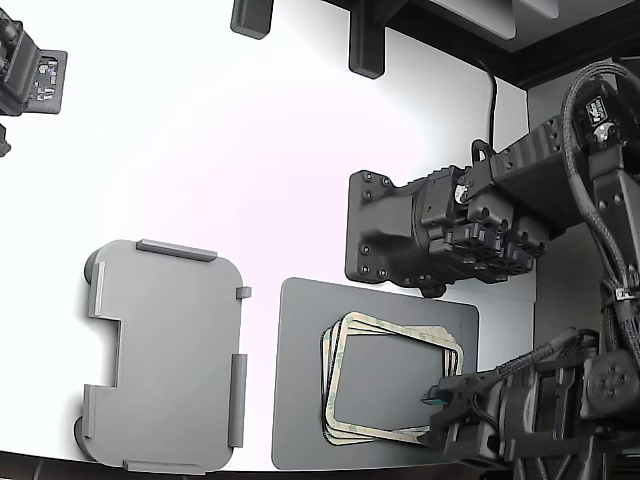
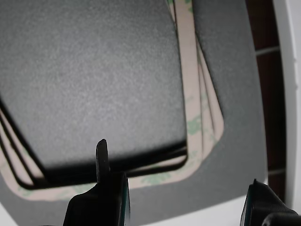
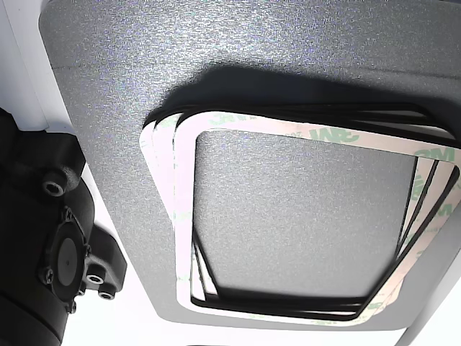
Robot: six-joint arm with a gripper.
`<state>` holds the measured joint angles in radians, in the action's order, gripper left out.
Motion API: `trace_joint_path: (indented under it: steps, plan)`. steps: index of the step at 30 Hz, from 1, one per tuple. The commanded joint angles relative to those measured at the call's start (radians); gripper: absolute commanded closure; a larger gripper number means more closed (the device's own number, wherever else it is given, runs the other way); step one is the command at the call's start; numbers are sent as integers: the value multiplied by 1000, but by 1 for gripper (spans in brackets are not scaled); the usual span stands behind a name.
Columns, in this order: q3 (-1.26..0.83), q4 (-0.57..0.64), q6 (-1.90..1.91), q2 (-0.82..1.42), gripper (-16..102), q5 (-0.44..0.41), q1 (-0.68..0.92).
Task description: Grab top frame and put it into gray box.
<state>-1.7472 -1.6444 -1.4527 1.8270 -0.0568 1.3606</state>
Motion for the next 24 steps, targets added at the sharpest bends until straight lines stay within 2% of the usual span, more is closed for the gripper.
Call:
trace_joint_path:
  steps: [1, 5, 10, 17, 20, 24]
  plan:
    - [75, 0, 49, -72, -14, 5, 31]
    - [123, 18, 87, -140, -11, 0, 81]
    - [152, 21, 130, -192, -12, -3, 143]
    - [196, 25, 169, -279, -1, 2, 160]
    - [235, 25, 178, -319, 10, 11, 164]
    - [285, 23, 193, -367, 16, 15, 170]
